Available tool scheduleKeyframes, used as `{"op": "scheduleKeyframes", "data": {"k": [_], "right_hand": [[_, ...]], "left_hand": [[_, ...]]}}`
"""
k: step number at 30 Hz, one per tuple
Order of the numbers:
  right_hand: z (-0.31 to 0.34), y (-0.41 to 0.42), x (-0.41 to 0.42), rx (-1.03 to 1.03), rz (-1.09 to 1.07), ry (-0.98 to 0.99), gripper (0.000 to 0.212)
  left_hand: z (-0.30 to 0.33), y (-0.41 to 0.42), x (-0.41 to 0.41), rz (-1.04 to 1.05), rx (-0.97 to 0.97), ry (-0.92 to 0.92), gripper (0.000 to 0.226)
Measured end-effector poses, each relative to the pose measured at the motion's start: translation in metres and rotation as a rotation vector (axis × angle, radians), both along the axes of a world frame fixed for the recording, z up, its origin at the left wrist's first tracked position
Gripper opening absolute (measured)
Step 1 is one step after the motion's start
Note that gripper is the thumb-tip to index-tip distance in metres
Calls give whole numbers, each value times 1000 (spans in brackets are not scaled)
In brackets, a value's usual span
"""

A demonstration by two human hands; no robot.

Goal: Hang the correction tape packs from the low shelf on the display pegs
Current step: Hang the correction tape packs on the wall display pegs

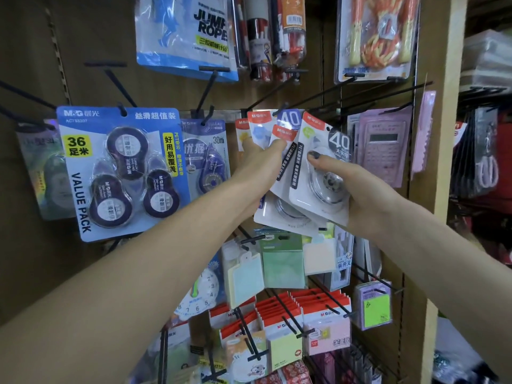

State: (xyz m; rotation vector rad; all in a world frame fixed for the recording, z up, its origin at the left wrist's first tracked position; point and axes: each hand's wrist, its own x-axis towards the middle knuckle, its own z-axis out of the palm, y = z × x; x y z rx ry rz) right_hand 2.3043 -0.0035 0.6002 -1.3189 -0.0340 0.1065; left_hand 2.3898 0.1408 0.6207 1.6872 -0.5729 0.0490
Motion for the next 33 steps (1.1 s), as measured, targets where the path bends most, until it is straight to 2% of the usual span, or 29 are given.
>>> {"op": "scheduleKeyframes", "data": {"k": [1,2,3,4,7,11,16,21,26,28,30,31,32,33], "right_hand": [[-2,6,0,123,-189,-127,21],[-5,12,2,148,-329,-183,20],[-10,14,0,134,-366,-230,32],[-11,17,2,124,-317,-242,37],[-1,16,26,69,-371,-201,42],[9,22,48,56,-449,-177,38],[18,24,60,41,-475,-132,43],[4,19,53,19,-409,-93,40],[-10,13,37,53,-349,-145,42],[-13,10,26,84,-310,-203,37],[0,19,28,-28,-345,-203,19],[5,21,28,-90,-394,-198,16],[4,15,32,-118,-441,-222,30],[-2,16,35,-243,-484,-246,40]], "left_hand": [[-1,1,2,16,24,-4,79],[-3,2,6,24,41,-2,74],[-4,2,10,23,49,7,70],[-6,3,14,15,56,24,67],[-7,5,25,-1,69,85,67],[0,3,41,16,47,113,68],[7,0,53,46,44,119,68],[-3,1,51,2,75,162,71],[-16,5,35,-126,75,205,52],[-18,6,32,-161,70,141,49],[-18,9,23,-138,52,41,34],[-19,10,18,-114,39,7,32],[-20,12,15,-92,26,-19,35],[-21,14,12,-82,14,-37,39]]}}
